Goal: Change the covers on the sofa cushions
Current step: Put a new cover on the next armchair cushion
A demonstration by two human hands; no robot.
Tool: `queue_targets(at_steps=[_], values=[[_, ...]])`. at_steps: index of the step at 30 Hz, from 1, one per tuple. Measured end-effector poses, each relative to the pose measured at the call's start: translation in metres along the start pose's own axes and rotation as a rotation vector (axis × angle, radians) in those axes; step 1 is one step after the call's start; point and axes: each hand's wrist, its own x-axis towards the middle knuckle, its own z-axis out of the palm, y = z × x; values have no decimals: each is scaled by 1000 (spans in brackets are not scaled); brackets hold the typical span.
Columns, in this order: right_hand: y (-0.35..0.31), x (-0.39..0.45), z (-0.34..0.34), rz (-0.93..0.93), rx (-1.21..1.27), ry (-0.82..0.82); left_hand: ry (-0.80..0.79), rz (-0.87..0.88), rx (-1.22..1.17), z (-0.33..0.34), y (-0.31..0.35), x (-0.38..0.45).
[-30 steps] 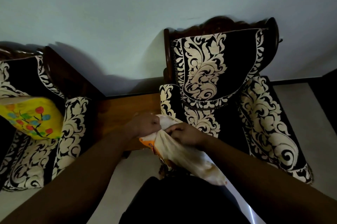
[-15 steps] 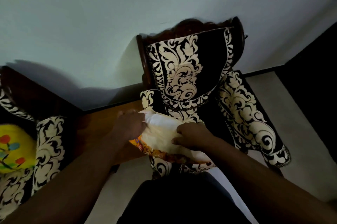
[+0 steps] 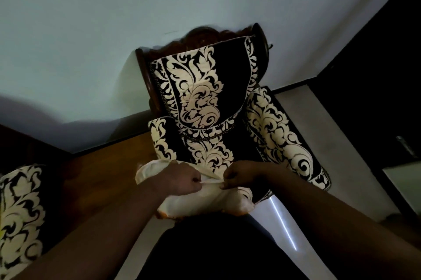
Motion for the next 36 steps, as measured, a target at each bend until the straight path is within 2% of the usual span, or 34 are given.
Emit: queue_targets(at_steps=[2,4,6,10,12,13,15,17,19,21,24,26,28,29,30,33,34,36], values=[[2,-5,-3,-93,181,69,-16,2,119,-3,11,1],[-1,-9,-7,-151,305,133,48,119,284,-6,21,3],[-1,-12,-13,-180,365,159,34,236,349,-8,33,4],[2,-15,-19,-162,108,163,-118,205,152,-16,50,10],[5,-15,-14,-168,158,217,-125,147,102,-15,53,13],[8,-16,-11,-179,247,248,-107,126,94,-13,53,15],[17,-23,-13,-180,452,255,28,117,40,-3,54,18],[27,-30,-20,-179,507,220,194,147,-150,11,56,23],[33,-31,-24,-181,397,207,277,200,-343,25,60,29],[35,-31,-25,-186,327,187,216,209,-432,26,64,30],[30,-31,-25,-157,222,162,30,138,-357,14,64,23],[23,-30,-27,-137,47,160,-63,99,-262,6,62,24],[16,-28,-27,-137,-171,202,-139,49,-270,0,66,26],[12,-26,-27,-149,-214,233,-194,16,-388,-3,68,27],[6,-24,-27,-172,-186,261,-247,-12,-601,-7,70,27],[-2,-16,-25,-232,180,329,-391,-44,-1298,-19,71,25],[-3,-16,-24,-228,312,314,-423,-39,-1388,-18,72,23],[0,-18,-23,-218,439,213,-389,-69,-1397,-12,79,24]])
